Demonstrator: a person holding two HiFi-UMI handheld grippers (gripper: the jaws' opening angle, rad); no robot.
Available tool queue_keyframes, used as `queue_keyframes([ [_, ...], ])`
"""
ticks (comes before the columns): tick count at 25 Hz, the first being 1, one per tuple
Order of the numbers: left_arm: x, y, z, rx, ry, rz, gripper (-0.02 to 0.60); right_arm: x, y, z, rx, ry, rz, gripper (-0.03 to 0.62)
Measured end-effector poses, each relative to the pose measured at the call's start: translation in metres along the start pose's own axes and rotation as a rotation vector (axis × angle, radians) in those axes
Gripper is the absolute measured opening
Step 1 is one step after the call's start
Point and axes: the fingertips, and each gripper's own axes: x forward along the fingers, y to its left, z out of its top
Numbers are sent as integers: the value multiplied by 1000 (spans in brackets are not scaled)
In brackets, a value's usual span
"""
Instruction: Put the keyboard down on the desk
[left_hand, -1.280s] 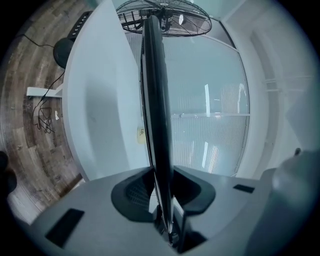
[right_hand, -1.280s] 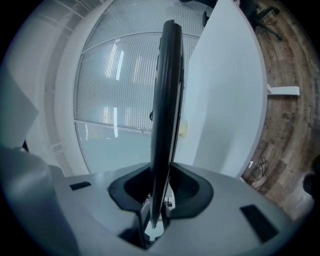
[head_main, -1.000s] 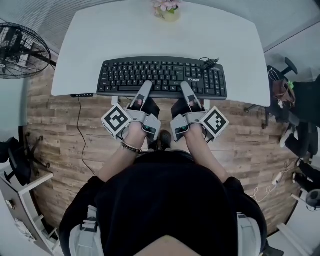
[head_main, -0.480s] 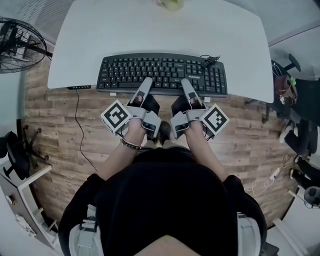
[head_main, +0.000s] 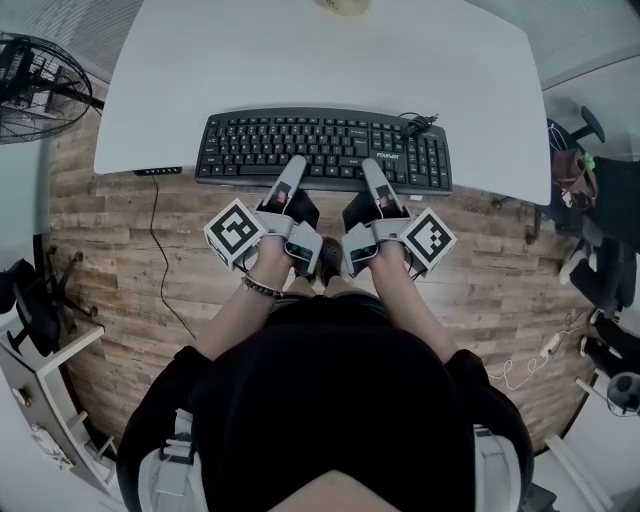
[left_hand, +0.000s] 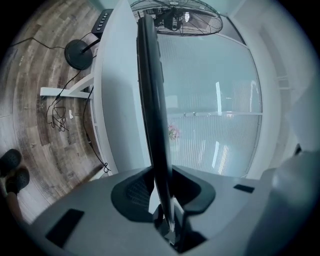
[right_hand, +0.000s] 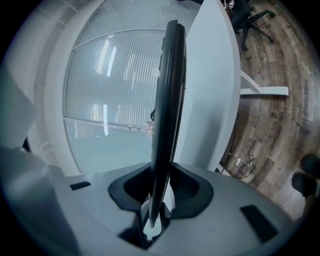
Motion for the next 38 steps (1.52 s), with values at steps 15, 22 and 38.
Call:
queue_keyframes([
  [15, -1, 21, 1, 41, 19, 66, 98, -1, -16, 0, 16, -1, -34, 97],
  [22, 0, 28, 2, 42, 25, 82, 100, 1, -23, 0, 21, 3, -51, 95],
  [38, 2, 38, 1, 49, 48, 93, 95, 3, -36, -1, 27, 17, -54, 92],
])
